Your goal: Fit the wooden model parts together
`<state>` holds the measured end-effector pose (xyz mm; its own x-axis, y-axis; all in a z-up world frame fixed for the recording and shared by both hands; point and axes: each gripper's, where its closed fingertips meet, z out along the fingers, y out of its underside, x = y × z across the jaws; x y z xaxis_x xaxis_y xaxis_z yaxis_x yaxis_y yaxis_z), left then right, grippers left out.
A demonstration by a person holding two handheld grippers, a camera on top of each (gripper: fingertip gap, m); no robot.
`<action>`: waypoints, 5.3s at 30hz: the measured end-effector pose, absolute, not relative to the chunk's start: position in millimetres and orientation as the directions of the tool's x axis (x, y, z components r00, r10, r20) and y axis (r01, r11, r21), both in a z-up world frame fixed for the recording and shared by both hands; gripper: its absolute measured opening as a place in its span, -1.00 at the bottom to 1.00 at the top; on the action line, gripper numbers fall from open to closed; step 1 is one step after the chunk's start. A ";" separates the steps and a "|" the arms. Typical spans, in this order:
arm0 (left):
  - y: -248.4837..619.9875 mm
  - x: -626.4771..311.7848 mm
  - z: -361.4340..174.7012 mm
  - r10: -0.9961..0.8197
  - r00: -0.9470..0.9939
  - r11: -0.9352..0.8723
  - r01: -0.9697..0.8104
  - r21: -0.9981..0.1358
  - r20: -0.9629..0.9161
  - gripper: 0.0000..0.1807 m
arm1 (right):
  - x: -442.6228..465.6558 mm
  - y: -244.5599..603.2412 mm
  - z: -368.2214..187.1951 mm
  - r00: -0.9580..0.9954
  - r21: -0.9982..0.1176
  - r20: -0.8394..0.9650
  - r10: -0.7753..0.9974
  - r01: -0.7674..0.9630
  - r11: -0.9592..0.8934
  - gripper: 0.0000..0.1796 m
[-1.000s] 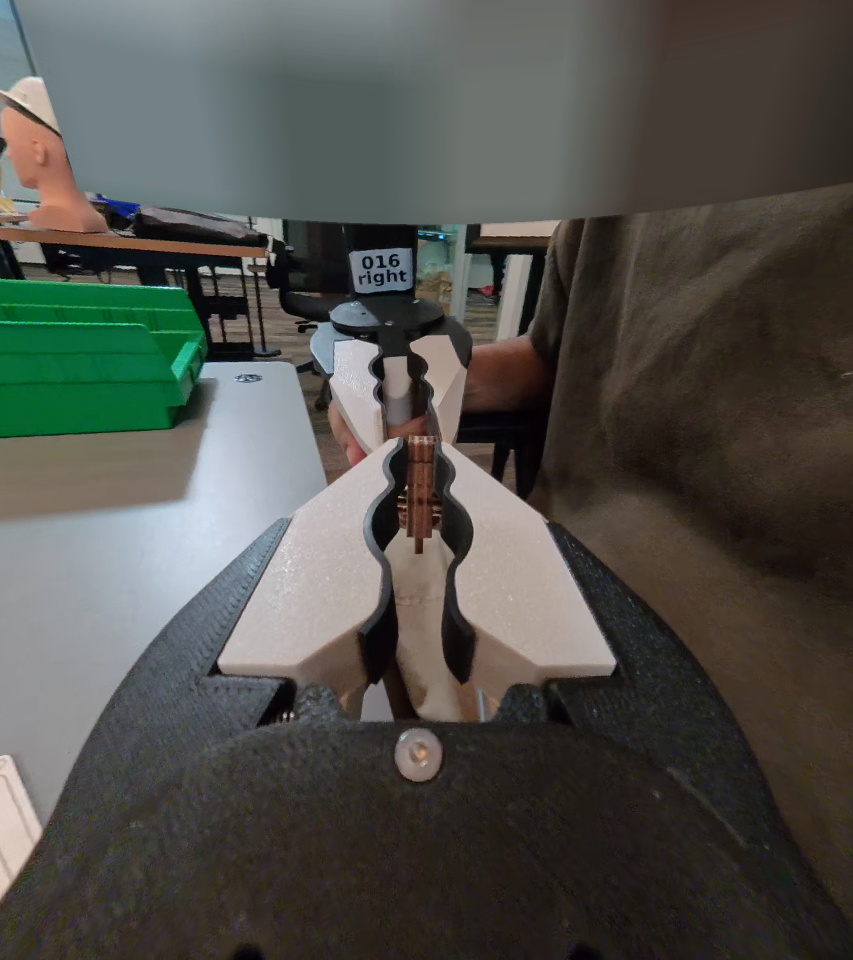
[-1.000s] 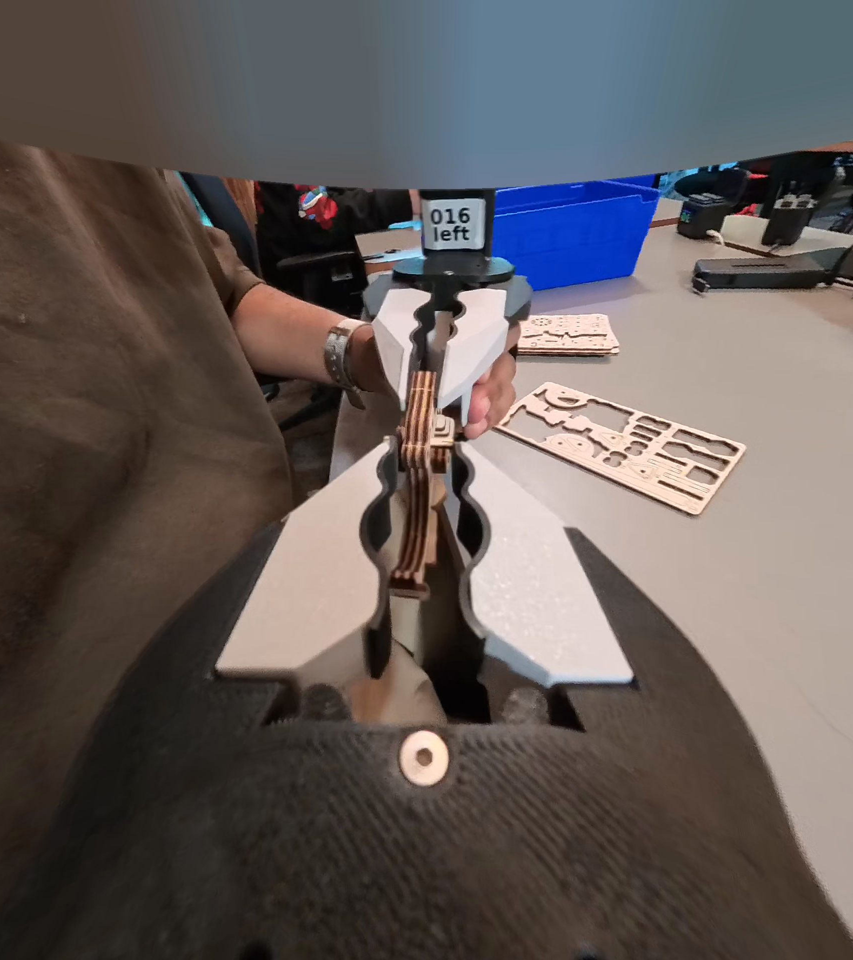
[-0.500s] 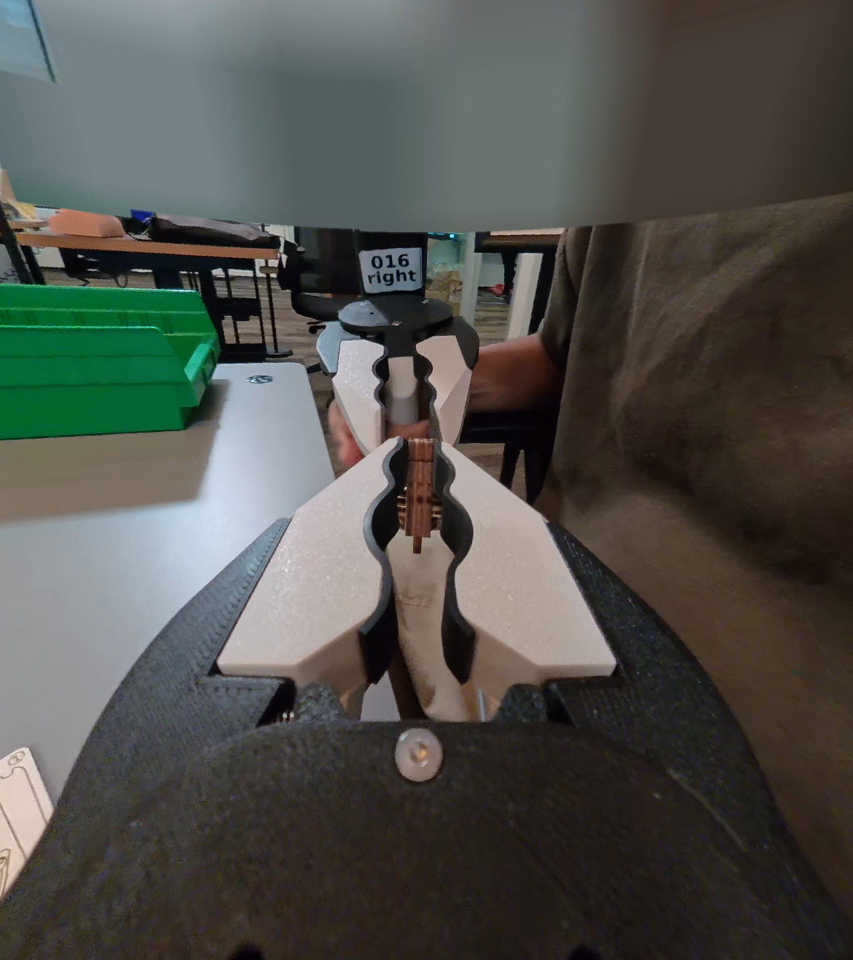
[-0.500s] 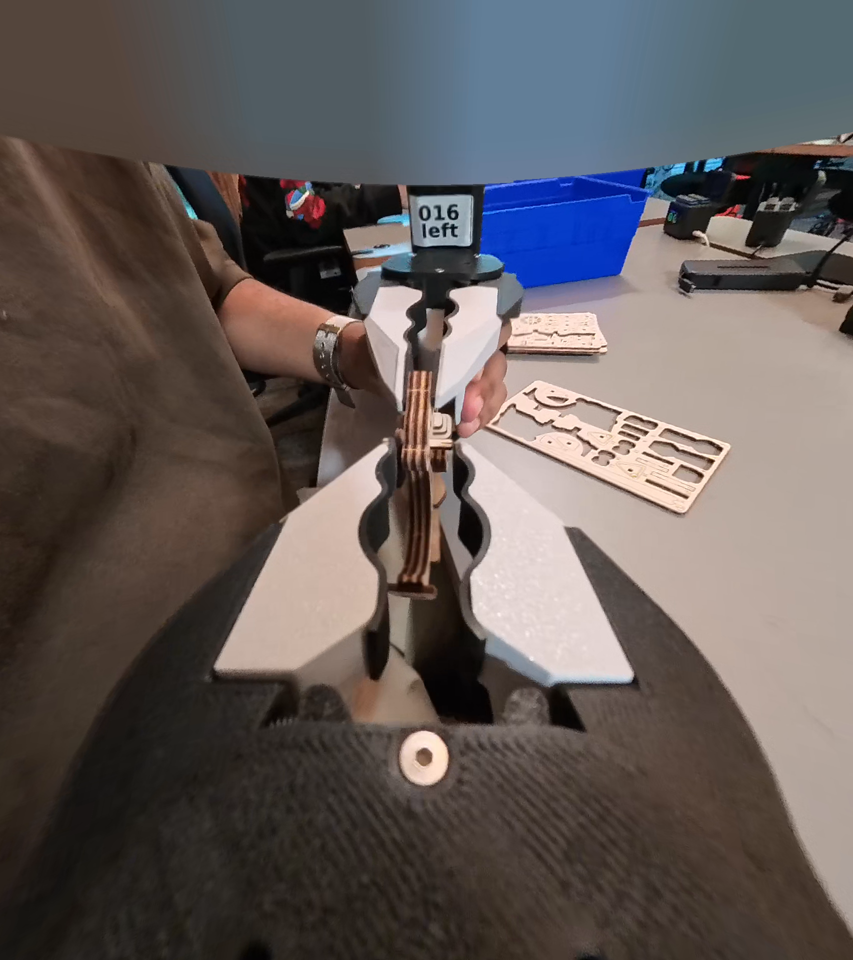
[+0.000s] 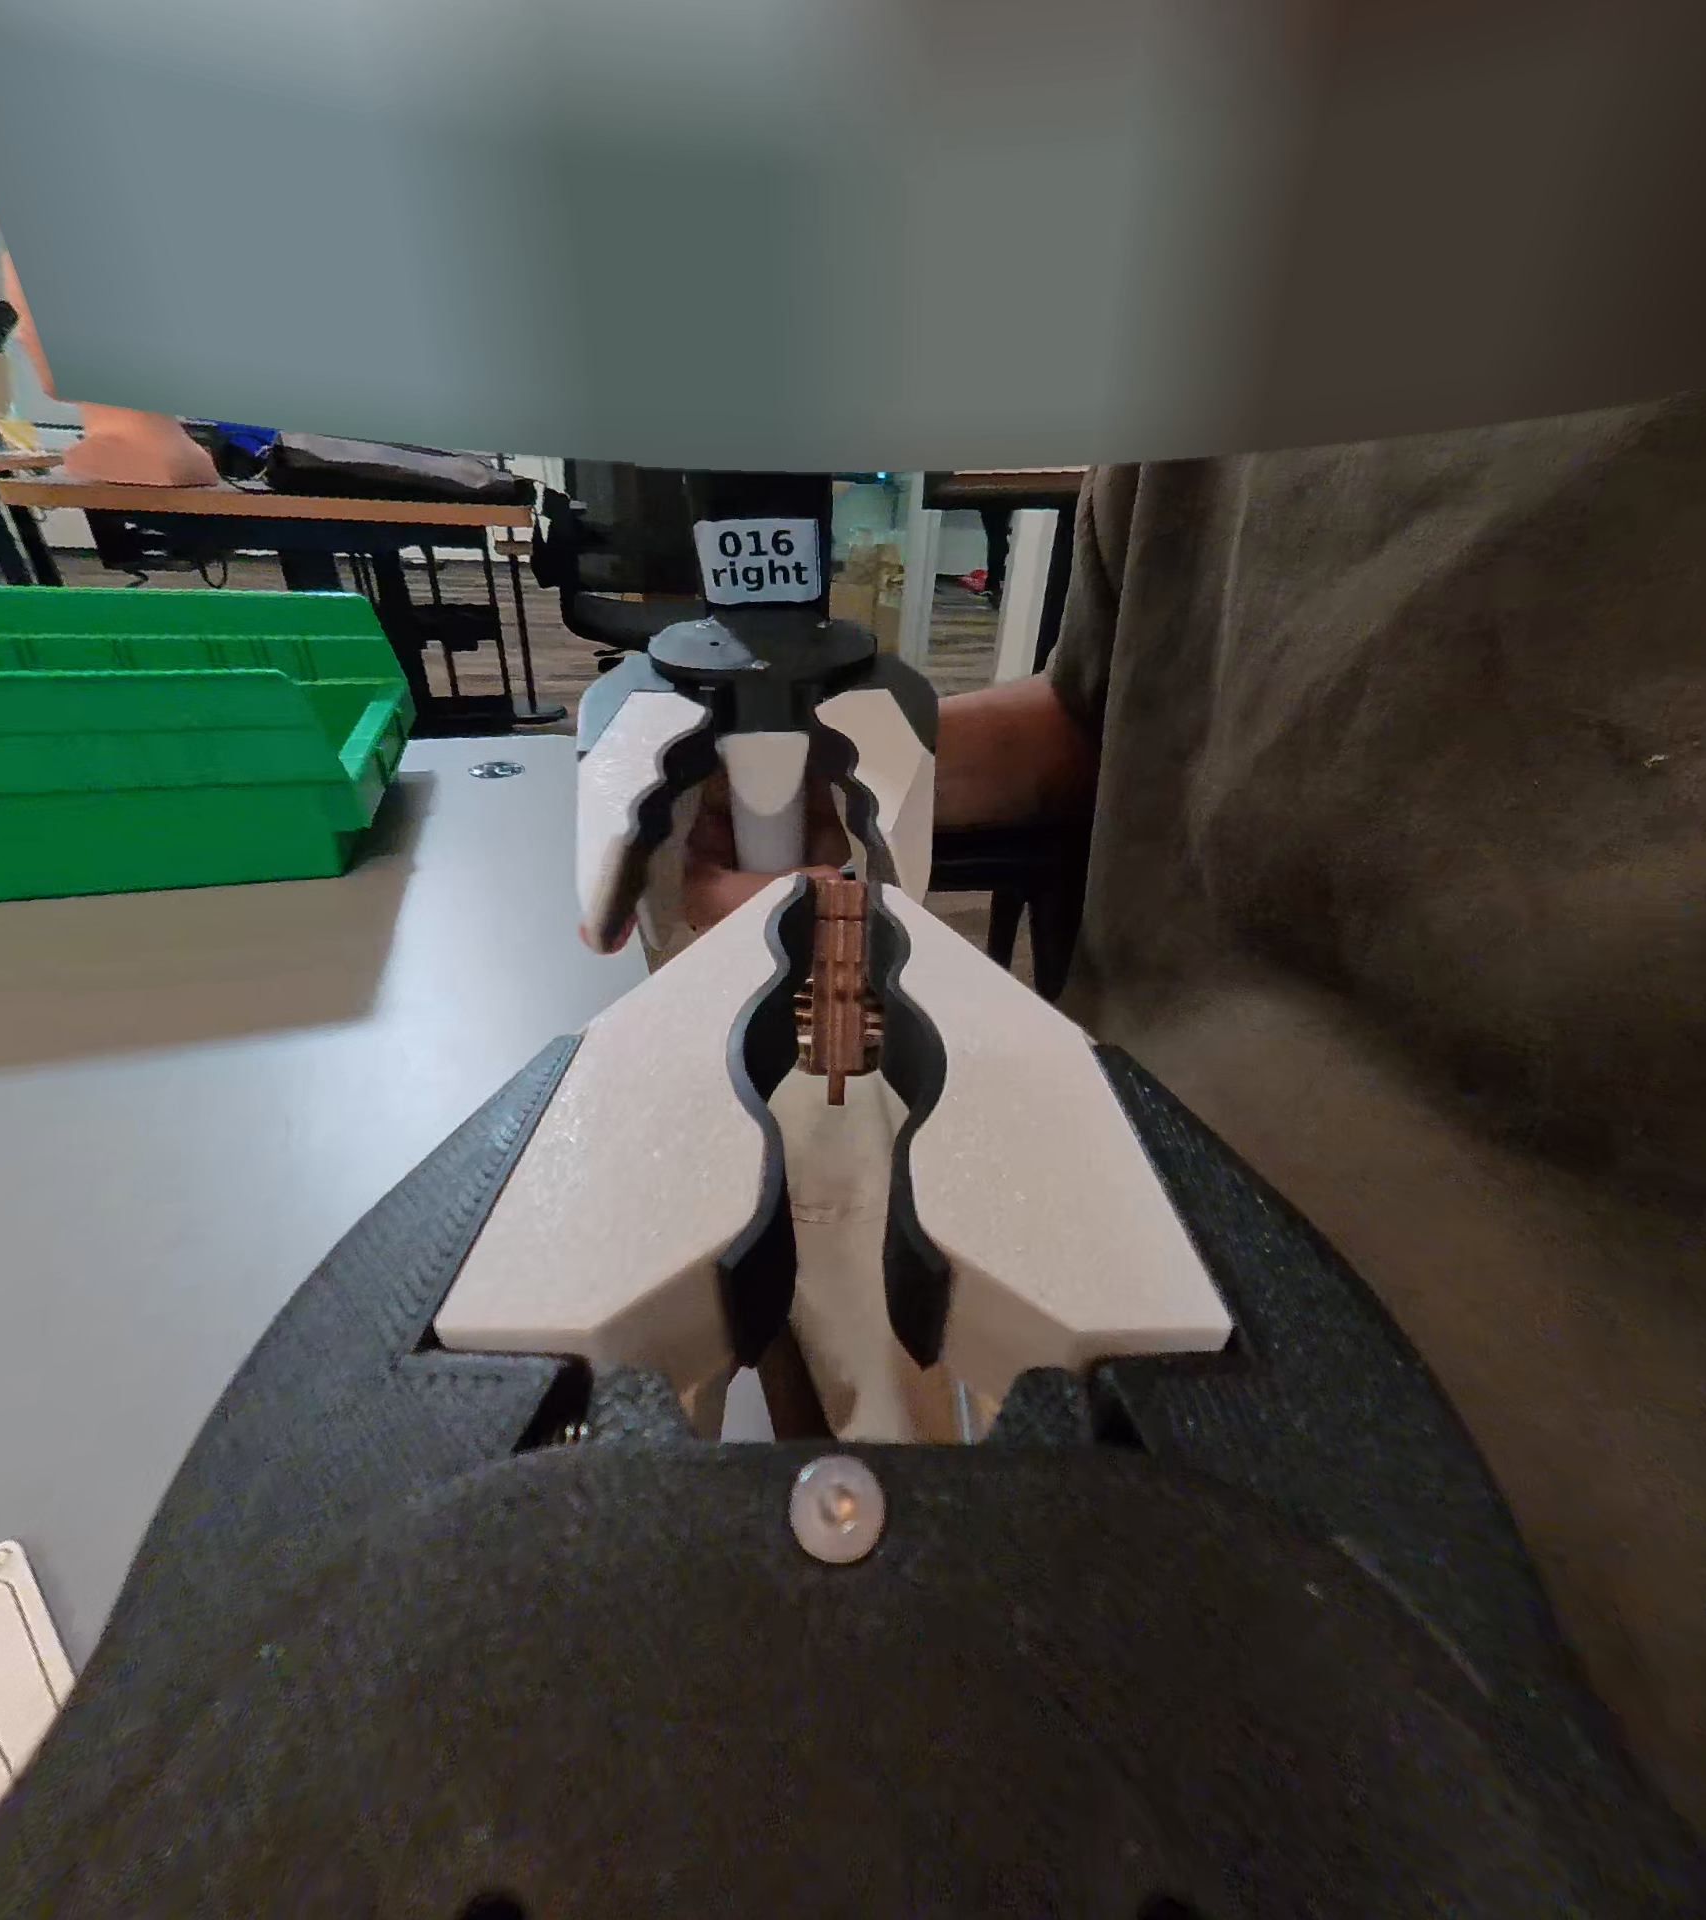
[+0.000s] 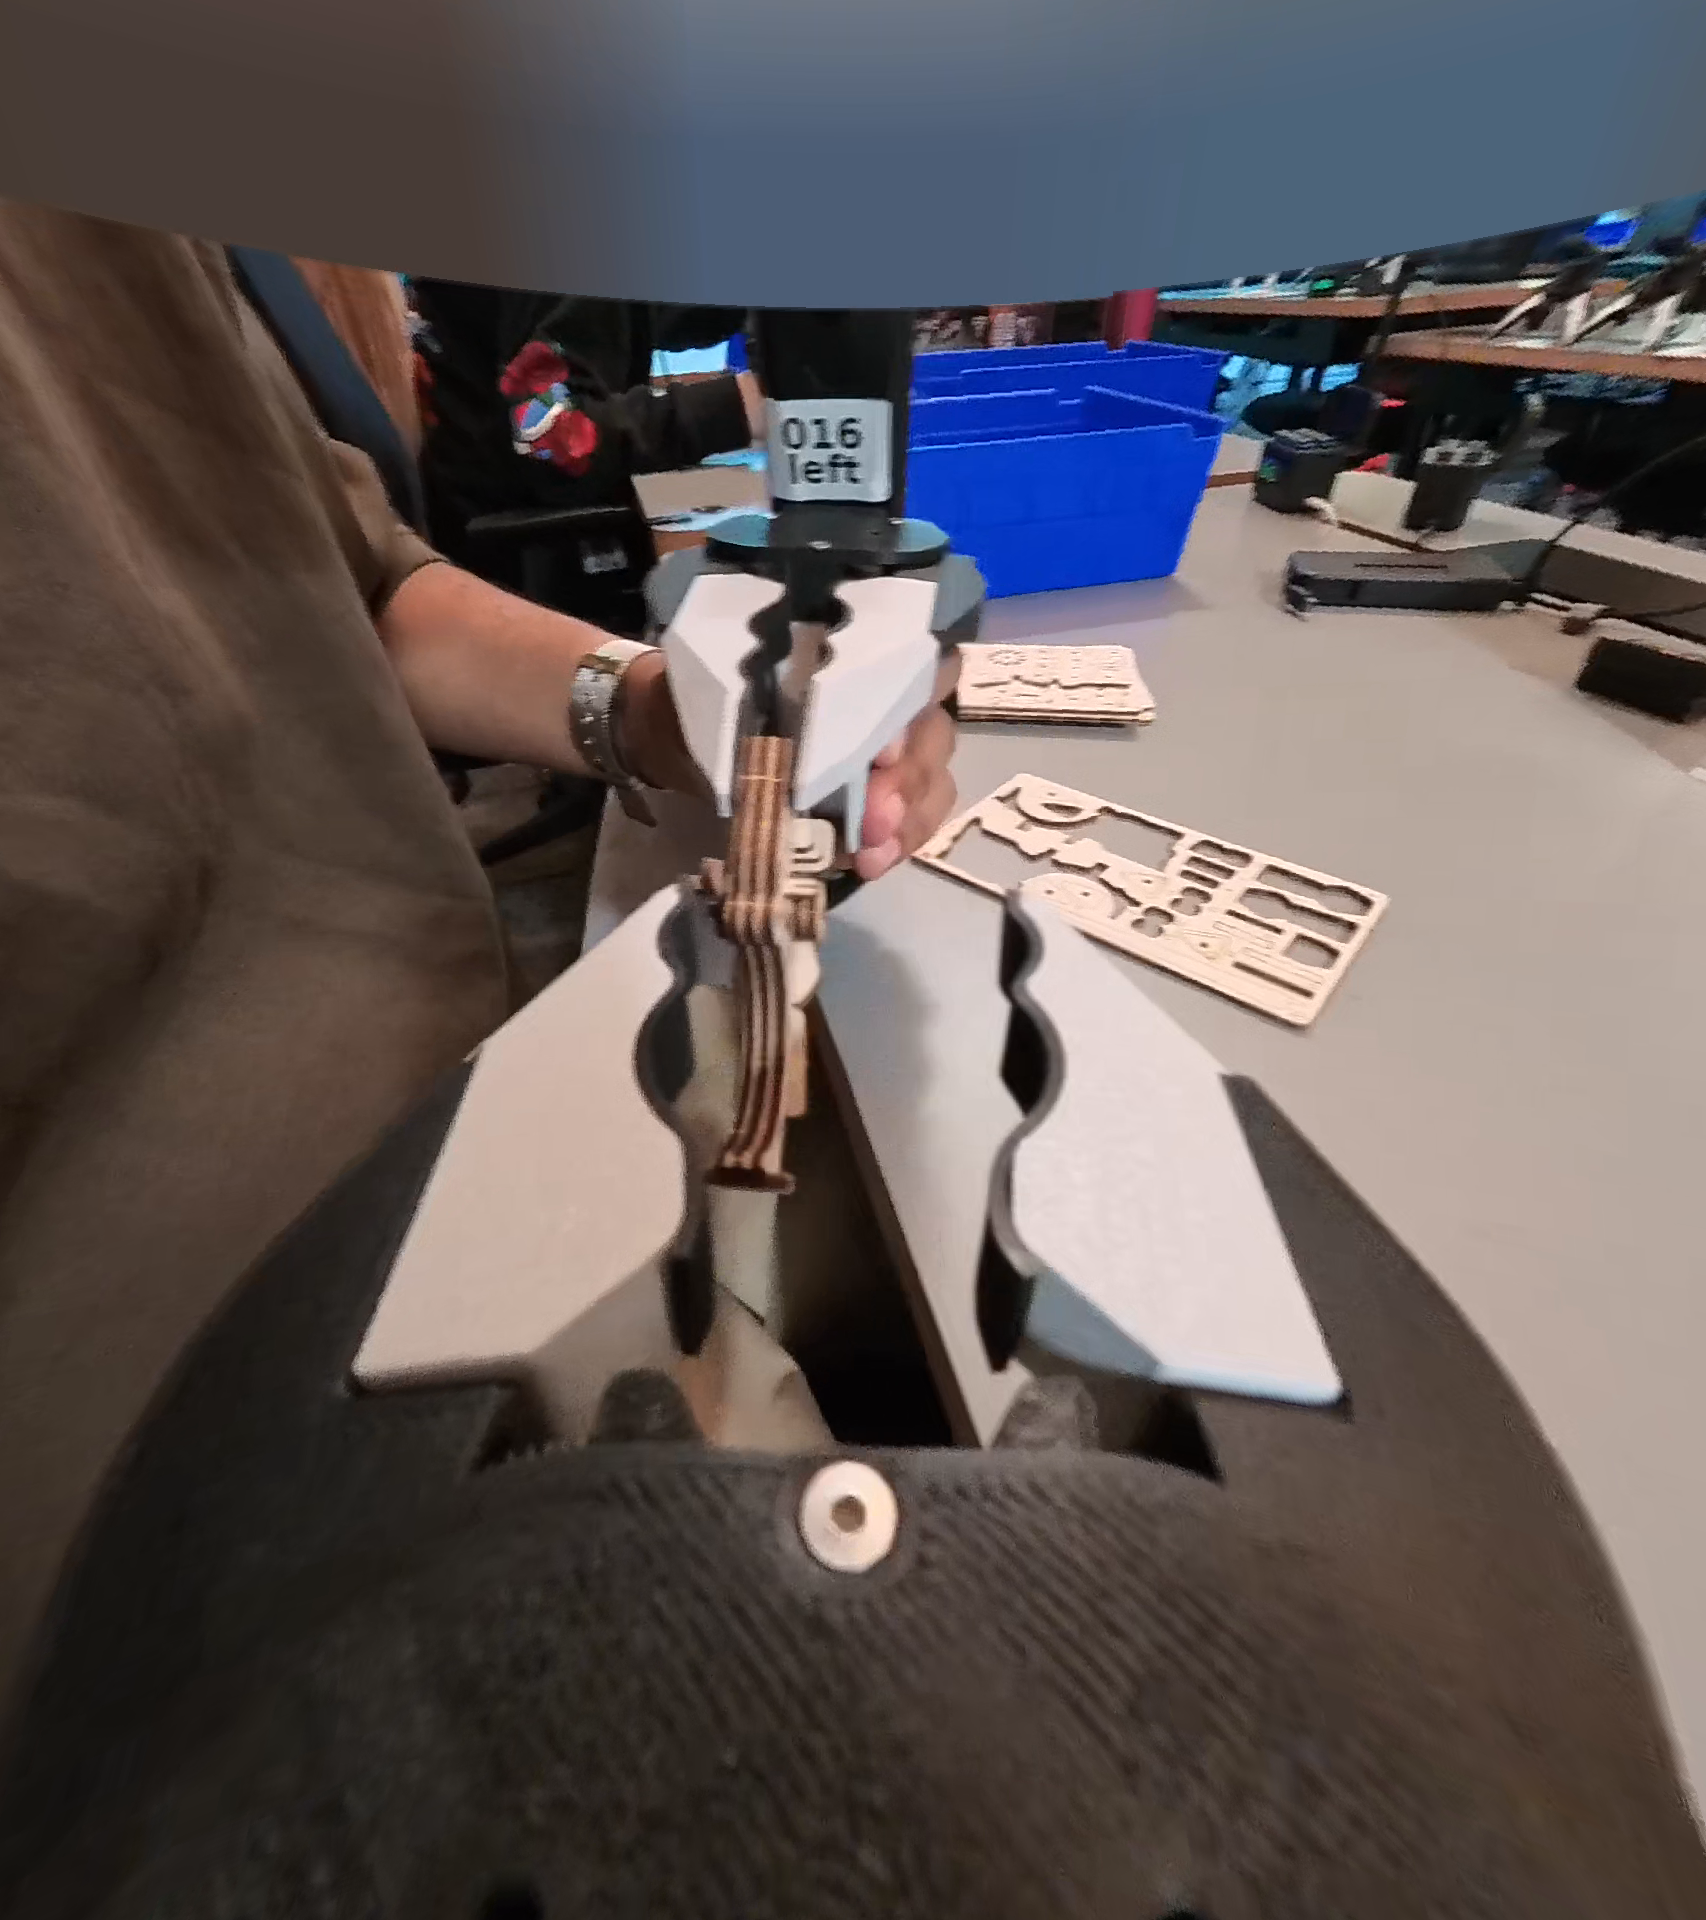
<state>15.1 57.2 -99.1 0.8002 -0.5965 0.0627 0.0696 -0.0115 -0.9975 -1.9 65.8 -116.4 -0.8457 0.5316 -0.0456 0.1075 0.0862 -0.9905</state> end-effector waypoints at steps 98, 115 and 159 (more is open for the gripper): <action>70.0 9.0 -105.9 -0.494 0.869 -0.033 0.022 -0.999 0.035 -0.84 | 7.8 69.3 -99.0 -0.858 -0.987 0.127 0.497 -0.058 0.150 -0.89; 75.7 -0.1 -118.1 -0.473 0.866 -0.148 0.105 -0.983 0.164 -0.94 | -3.5 75.1 -118.4 -0.858 -0.968 -0.212 0.468 0.249 0.018 -0.89; 70.2 -30.6 -137.0 -0.360 0.752 -0.298 0.468 -0.832 0.552 -0.94 | -29.5 81.6 -141.6 -0.786 -0.898 -0.408 0.464 0.438 -0.047 -0.82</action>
